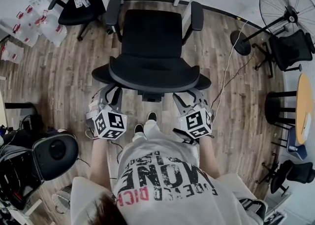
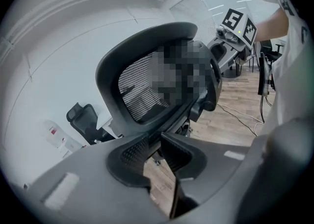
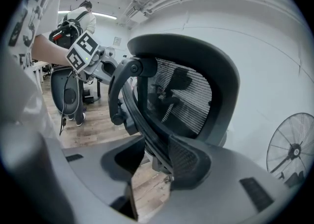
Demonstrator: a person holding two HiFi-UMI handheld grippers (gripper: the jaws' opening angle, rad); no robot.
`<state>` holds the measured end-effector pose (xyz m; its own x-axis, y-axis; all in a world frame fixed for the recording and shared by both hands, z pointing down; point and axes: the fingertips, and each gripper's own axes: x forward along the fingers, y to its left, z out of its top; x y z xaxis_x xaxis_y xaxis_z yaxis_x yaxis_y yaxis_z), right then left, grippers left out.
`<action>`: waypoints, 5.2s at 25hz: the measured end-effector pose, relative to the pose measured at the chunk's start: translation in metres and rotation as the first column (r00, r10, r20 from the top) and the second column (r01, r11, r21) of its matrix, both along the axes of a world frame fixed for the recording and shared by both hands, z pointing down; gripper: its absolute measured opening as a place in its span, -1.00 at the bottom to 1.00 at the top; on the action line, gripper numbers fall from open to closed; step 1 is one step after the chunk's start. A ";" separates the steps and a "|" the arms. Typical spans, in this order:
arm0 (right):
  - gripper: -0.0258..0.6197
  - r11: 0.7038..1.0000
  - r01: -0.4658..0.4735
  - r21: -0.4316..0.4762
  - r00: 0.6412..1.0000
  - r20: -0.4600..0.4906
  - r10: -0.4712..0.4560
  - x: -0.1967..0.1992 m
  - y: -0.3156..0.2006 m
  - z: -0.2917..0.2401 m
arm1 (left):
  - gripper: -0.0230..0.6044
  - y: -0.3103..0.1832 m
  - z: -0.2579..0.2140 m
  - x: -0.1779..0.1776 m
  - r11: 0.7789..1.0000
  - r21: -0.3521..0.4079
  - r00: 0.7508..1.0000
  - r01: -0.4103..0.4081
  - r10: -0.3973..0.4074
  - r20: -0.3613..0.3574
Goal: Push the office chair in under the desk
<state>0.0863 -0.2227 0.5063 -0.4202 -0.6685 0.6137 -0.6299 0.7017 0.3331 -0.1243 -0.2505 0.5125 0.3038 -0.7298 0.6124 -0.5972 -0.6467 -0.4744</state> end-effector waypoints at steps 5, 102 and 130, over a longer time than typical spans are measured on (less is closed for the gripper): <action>-0.48 1.000 0.019 0.005 1.000 0.015 -0.019 0.008 -0.014 0.000 | -0.66 -0.014 0.000 0.008 0.999 0.009 0.999 0.031 -0.031 -0.019; -0.42 0.996 -0.084 -0.028 0.996 0.011 0.084 0.053 -0.099 0.004 | -0.64 -0.096 0.007 0.051 0.998 -0.035 0.995 -0.048 0.045 -0.089; -0.73 0.891 -0.454 0.009 0.858 0.275 0.434 0.046 -0.080 -0.032 | -0.68 -0.098 -0.040 0.043 0.999 -0.033 0.861 -0.012 -0.007 -0.509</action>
<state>0.1325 -0.3022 0.4741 -0.2052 -0.8592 0.4687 -0.9389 0.3080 0.1535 -0.0818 -0.3483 0.4724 0.5817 -0.7104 0.3962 -0.7479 -0.6586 -0.0829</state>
